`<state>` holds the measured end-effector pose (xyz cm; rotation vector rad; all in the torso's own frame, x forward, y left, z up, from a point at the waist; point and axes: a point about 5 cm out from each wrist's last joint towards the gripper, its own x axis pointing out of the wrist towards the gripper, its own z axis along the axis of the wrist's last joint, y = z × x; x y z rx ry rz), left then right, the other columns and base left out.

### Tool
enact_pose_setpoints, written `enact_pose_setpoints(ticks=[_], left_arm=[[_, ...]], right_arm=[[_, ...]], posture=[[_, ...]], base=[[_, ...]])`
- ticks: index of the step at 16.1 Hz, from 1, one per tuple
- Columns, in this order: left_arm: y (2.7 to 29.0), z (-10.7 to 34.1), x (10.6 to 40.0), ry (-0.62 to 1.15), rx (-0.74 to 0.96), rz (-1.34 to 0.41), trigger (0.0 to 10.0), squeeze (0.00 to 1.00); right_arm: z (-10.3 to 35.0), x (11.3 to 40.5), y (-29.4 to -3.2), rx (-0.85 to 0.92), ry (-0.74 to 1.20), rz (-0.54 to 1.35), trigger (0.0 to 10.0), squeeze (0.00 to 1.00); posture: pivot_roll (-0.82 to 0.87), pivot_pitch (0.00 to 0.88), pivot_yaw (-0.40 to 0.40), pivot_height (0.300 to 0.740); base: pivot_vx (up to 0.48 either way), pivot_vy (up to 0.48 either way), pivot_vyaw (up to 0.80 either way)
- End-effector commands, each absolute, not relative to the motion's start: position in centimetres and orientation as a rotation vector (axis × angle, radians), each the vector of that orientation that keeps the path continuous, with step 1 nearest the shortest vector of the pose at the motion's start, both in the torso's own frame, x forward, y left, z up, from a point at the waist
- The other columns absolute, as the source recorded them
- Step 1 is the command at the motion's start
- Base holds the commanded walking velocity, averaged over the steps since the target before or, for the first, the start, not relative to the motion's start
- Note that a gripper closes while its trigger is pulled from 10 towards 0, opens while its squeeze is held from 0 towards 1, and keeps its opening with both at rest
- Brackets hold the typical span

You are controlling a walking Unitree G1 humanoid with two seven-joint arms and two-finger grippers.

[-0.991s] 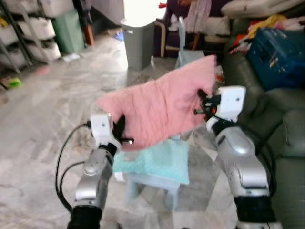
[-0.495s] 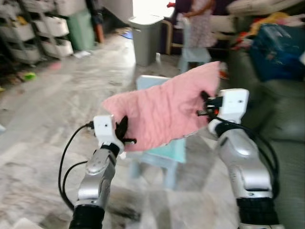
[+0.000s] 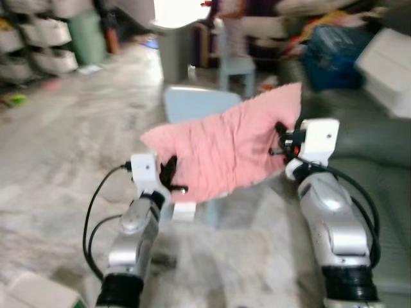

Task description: Move the pillow to the sofa

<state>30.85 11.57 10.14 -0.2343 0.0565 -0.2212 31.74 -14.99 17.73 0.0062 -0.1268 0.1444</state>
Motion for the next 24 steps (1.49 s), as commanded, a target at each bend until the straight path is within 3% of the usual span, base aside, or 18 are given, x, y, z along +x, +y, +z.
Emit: enact_pose_setpoints(ticks=[1, 24], left_arm=[[11.8, 11.2, 31.3, 0.015, -0.229, -0.218, 10.0, 0.0], [14.0, 11.5, 32.9, 0.048, -0.247, -0.122, 10.0, 0.0]], right_arm=[[18.7, 31.8, -14.1, 0.012, -0.165, 0.18, 10.0, 0.0], [18.4, 31.9, -13.8, 0.024, -0.141, 0.18, 10.0, 0.0]], posture=[[-0.18, 0.0, -0.01, 0.74], [-0.18, 0.0, -0.006, 0.74]], base=[[0.0, 0.0, 0.0], [0.0, 0.0, -0.75]])
